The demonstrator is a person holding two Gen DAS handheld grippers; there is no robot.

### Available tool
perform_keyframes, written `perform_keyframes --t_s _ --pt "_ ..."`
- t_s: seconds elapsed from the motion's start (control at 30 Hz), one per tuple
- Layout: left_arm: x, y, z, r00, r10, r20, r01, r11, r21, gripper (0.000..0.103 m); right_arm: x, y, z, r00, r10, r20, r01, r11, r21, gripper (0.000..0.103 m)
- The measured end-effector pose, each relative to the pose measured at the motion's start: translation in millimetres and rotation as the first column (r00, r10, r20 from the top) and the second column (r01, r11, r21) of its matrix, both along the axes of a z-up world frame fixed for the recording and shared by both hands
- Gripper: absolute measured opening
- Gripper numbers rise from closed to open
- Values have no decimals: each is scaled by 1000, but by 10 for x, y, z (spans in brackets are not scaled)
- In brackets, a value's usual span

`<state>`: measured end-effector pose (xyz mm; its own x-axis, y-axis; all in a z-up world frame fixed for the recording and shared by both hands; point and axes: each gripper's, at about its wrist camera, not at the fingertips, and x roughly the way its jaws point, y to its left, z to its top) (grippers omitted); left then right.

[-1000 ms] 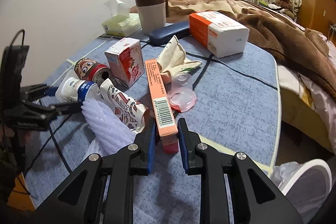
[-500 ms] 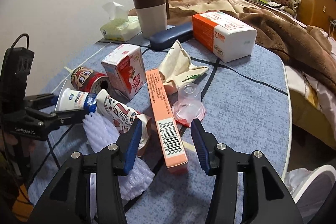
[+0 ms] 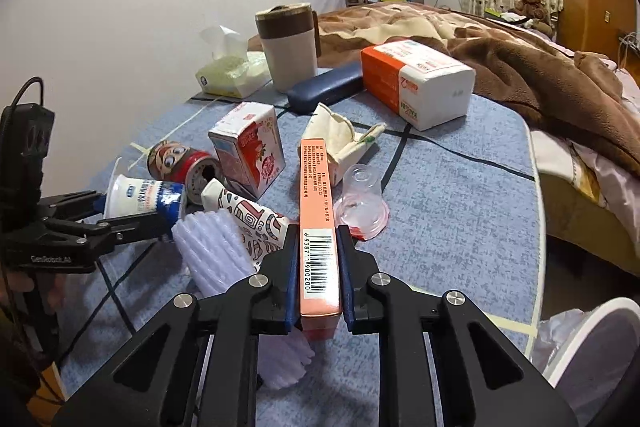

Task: Collect trash
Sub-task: 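Grasp the white yogurt cup with the left tool while the right tool grasps the orange Cilostazol box, then carry yogurt cup and orange box over the bin and open both tools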

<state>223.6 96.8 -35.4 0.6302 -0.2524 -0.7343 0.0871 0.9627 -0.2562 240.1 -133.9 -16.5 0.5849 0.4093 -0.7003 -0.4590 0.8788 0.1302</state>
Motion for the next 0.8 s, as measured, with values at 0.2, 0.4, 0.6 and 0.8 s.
perform_keyframes --t_s 0.2,0.4,0.6,0.8 --pt "-190 -13 198 999 11 46 -12 1000 9 75 -157 -105 138 999 -36 36 35 999 32 18" --pt "-383 -163 410 996 -7 93 5 1000 20 75 -355 -254 283 995 -76 69 71 995 72 18" --pt "-538 -399 536 992 -44 122 38 998 45 75 -584 -440 379 987 -125 101 117 990 81 18" --pt "-662 -711 616 985 -94 146 84 994 72 75 -782 -677 449 976 -177 123 167 982 90 18"
